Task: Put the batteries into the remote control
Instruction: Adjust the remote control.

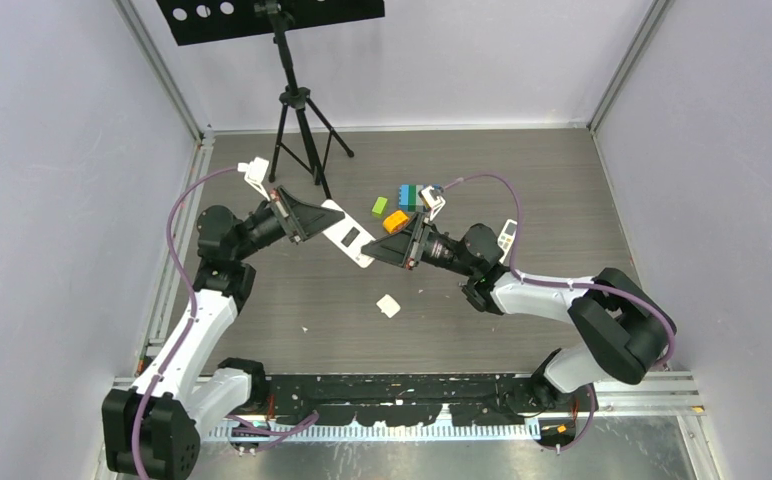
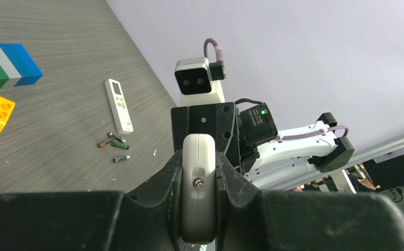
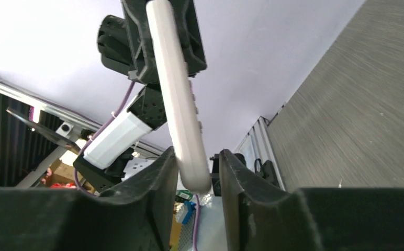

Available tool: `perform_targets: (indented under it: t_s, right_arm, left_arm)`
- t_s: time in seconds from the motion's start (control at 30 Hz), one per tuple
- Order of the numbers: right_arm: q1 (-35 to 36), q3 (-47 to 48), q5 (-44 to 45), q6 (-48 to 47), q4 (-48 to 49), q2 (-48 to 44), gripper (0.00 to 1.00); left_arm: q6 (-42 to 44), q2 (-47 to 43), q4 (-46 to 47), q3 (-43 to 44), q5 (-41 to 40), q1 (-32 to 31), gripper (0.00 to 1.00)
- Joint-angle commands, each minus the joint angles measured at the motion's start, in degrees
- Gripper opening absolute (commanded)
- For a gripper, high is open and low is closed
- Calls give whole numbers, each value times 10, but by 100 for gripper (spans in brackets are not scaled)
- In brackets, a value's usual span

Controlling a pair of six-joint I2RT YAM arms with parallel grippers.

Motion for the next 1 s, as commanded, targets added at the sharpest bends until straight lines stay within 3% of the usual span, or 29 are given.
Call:
perform_targets:
  t_s: [0.0, 0.13, 0.23, 0.37, 0.53, 0.83, 0.97]
  right_arm:
    - [1, 25, -8, 25, 84, -11, 29]
    - [-9, 48, -45, -10, 13, -38, 12]
    - [-21, 63, -83, -38, -43, -57, 7]
    - [-38, 89, -161, -43, -70, -56, 2]
    - [-41, 107, -217, -47, -77, -54, 2]
    - [-41, 160, -189, -190, -296, -71, 2]
    - [-41, 179, -166, -245, -373, -80, 2]
  left_arm:
    - [-38, -9, 54, 4, 17, -3, 7]
    - [-17, -9, -13, 35, 50, -2, 50]
    - [-10, -8, -53, 63, 106, -3, 62]
    - [17, -7, -128, 105, 166, -2, 64]
    - [63, -8, -199, 133, 172, -2, 62]
    - [88, 17, -245, 133, 184, -3, 47]
    - [137, 24, -319, 145, 187, -4, 45]
